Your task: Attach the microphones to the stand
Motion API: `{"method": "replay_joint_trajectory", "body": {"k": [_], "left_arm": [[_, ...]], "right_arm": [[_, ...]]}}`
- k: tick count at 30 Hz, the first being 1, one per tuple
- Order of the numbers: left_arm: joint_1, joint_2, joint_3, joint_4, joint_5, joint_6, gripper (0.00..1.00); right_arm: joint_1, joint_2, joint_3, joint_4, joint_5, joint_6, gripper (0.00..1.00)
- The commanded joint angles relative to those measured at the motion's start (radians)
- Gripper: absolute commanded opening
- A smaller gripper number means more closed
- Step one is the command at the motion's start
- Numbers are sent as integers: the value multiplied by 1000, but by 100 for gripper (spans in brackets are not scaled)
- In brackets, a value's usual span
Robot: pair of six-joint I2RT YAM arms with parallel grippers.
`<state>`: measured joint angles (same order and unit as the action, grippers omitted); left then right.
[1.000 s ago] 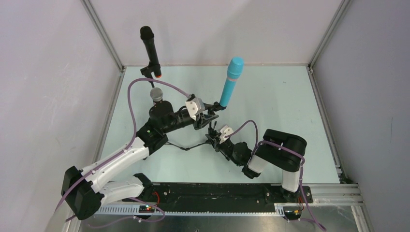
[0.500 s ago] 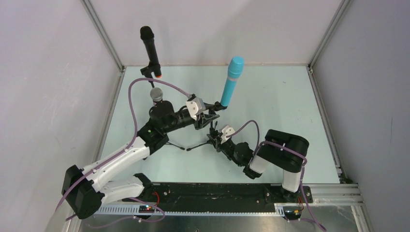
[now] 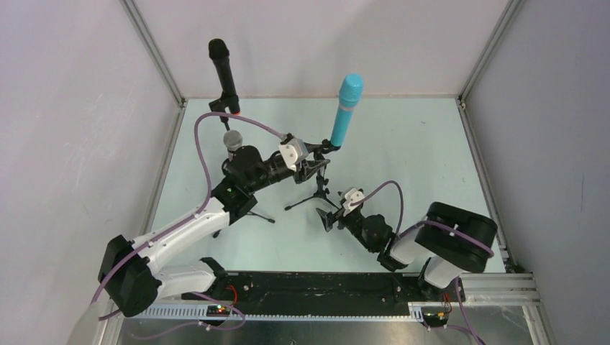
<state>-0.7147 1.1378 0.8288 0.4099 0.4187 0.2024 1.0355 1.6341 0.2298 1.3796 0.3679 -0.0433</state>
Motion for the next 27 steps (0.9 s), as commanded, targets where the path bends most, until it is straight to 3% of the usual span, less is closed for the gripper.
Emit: {"method": "replay_joint_trajectory", "body": {"k": [1,6,17,27], "left_arm": [[6,18,87,132,-34,24,0],[11,69,127,132,-62,25,0],[45,200,245,132,-78,9,0],[55,305,302,130,-82,-9,0]], "right_arm": [[-5,-109,-34,-71,26,3,93],[-20,-238,-63,-189,10,37,98],[-140,-503,-115,-468,-76,135,100],[-236,-657,-126,-624,-136,144,100]]}}
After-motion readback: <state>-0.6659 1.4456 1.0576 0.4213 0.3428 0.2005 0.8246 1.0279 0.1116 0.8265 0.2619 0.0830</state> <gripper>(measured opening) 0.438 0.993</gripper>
